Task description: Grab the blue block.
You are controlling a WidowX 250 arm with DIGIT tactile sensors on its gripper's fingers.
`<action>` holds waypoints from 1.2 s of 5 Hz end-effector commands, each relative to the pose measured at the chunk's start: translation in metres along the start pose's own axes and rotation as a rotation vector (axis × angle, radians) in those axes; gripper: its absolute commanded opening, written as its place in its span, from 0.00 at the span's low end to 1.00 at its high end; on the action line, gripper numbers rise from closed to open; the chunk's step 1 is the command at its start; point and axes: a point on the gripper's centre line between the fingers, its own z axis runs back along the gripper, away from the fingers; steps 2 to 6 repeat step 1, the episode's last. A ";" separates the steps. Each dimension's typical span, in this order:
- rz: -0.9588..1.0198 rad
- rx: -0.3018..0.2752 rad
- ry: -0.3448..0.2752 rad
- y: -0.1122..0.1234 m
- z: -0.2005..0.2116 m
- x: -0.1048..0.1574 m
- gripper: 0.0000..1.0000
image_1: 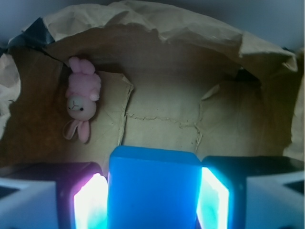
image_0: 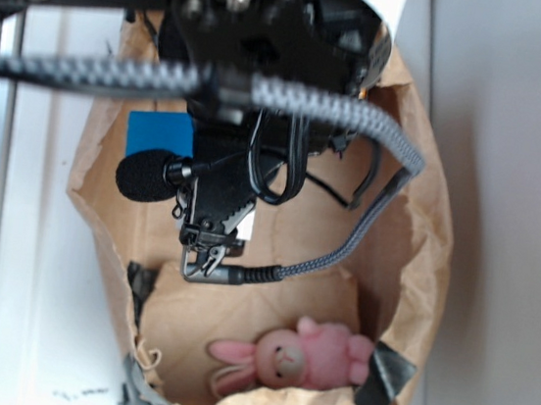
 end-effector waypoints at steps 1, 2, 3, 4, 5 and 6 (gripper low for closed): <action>-0.042 0.025 -0.108 -0.010 0.022 0.010 0.00; -0.042 0.025 -0.108 -0.010 0.022 0.010 0.00; -0.042 0.025 -0.108 -0.010 0.022 0.010 0.00; -0.042 0.025 -0.108 -0.010 0.022 0.010 0.00; -0.042 0.025 -0.108 -0.010 0.022 0.010 0.00; -0.042 0.025 -0.108 -0.010 0.022 0.010 0.00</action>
